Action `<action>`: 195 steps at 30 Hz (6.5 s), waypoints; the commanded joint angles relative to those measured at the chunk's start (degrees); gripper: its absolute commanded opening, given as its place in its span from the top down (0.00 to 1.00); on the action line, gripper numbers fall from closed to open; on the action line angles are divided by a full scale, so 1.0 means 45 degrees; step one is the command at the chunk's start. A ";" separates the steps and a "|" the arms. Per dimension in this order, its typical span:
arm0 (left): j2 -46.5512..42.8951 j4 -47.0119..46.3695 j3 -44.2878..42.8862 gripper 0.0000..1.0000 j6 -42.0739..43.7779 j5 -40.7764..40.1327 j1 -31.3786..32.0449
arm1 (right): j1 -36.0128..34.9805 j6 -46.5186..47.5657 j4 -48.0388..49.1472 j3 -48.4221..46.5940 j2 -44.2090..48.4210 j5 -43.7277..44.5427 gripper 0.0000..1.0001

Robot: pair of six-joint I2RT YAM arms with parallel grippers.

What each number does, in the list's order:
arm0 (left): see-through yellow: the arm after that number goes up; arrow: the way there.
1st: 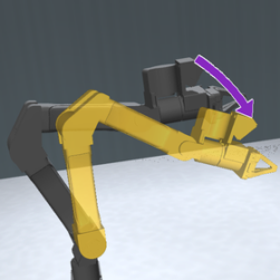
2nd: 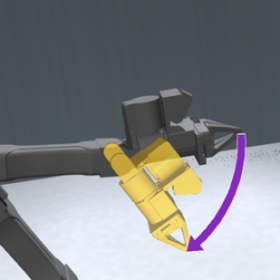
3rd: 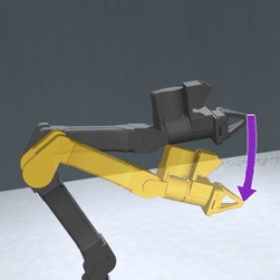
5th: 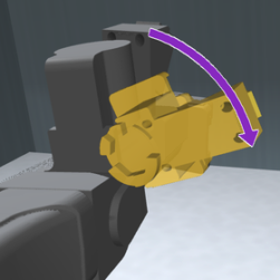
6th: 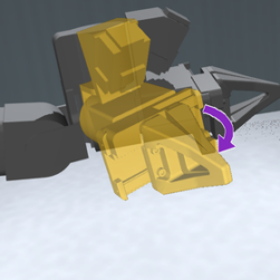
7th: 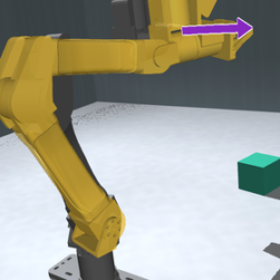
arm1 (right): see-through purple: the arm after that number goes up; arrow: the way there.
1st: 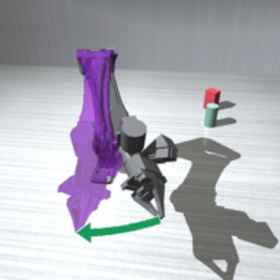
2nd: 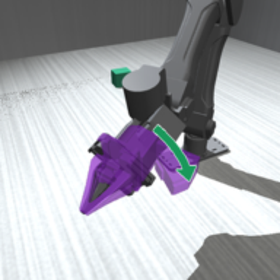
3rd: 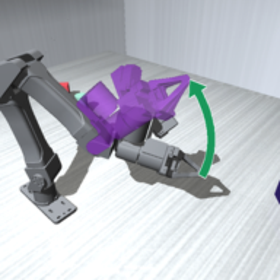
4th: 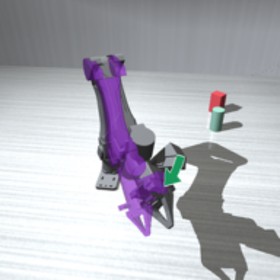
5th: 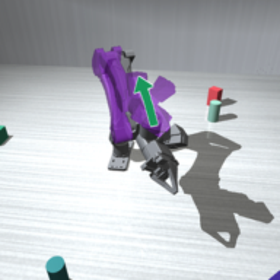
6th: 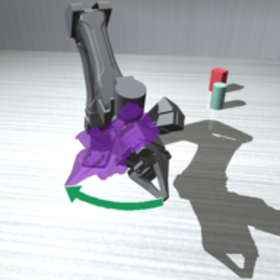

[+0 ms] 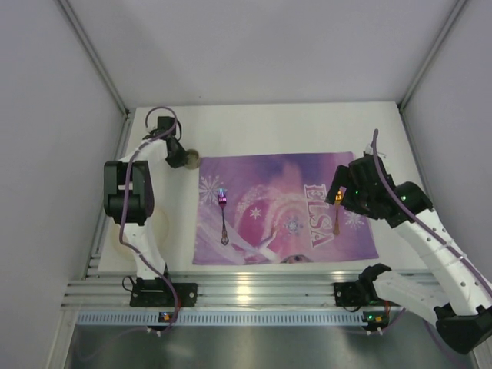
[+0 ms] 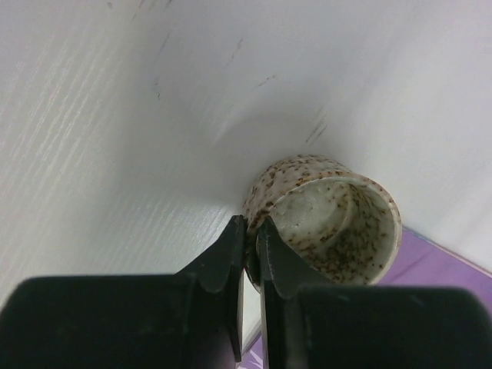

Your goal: Set the dinner table for one person

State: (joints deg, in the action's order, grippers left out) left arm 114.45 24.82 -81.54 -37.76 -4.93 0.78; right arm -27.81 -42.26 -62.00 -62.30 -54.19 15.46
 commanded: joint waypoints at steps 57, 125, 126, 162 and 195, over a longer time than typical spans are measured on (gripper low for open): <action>0.6575 -0.1023 -0.9535 0.99 -0.0965 0.1036 1.0706 | 0.0224 0.0661 -0.1809 0.0525 0.2863 0.0372 0.00; -0.4888 0.4641 0.5365 0.56 -0.0593 -0.3729 0.0433 | 0.0243 0.1637 -0.0344 0.1306 0.2766 -0.0682 0.00; -0.4829 0.4641 0.5482 0.57 -0.0671 -0.3768 0.0414 | 0.0243 0.1657 -0.0325 0.1267 0.2766 -0.0644 0.00; -0.0653 0.5383 -0.3497 1.00 -0.4578 -0.1213 0.9942 | 0.0263 0.1677 0.0438 0.0955 0.2453 -0.1914 0.00; 0.0960 0.9433 -0.9875 1.00 -0.4132 -0.5663 1.3617 | 0.0263 0.1266 -0.1378 0.1032 0.3254 -0.0585 0.00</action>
State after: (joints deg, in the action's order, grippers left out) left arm 127.22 72.18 -130.06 -59.22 -25.43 62.35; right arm -27.44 -36.23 -67.31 -55.94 -39.88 11.97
